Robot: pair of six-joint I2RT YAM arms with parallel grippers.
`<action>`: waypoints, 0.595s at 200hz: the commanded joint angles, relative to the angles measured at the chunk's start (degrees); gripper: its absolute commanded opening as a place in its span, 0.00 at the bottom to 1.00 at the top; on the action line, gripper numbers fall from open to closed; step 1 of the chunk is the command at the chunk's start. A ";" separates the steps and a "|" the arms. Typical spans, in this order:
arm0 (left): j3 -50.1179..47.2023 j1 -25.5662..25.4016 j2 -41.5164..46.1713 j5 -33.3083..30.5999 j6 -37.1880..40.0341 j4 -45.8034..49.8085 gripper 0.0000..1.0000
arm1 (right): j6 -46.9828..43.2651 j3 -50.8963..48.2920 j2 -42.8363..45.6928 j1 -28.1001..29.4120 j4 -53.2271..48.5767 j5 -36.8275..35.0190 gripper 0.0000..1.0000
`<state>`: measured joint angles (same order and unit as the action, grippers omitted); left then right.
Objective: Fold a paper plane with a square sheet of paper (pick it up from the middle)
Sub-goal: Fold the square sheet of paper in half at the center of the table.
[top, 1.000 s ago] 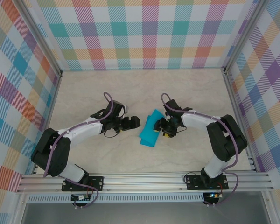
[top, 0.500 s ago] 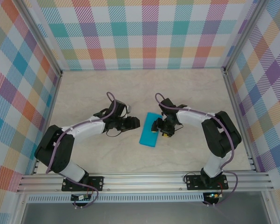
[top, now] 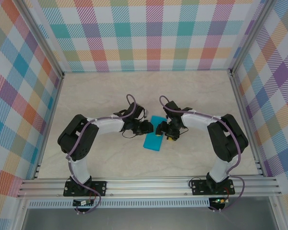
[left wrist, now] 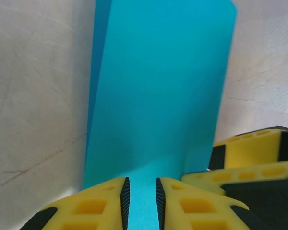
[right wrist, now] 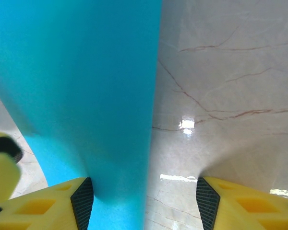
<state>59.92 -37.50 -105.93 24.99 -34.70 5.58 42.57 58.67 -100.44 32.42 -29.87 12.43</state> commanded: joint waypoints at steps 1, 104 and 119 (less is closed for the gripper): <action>1.73 -0.78 -2.08 0.13 0.24 -0.15 0.22 | 0.40 -0.33 0.03 0.41 -0.08 0.14 0.62; 1.44 -0.91 -2.79 -0.03 0.57 0.21 0.19 | 6.45 -1.03 1.38 -0.17 6.24 -0.56 0.54; 1.69 -0.91 -2.53 0.13 0.60 0.19 0.20 | 6.24 -0.84 0.25 -0.23 4.88 -1.72 0.49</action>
<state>60.27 -37.65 -108.66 24.86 -34.72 5.58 47.79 57.76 -98.10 32.36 -23.46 12.34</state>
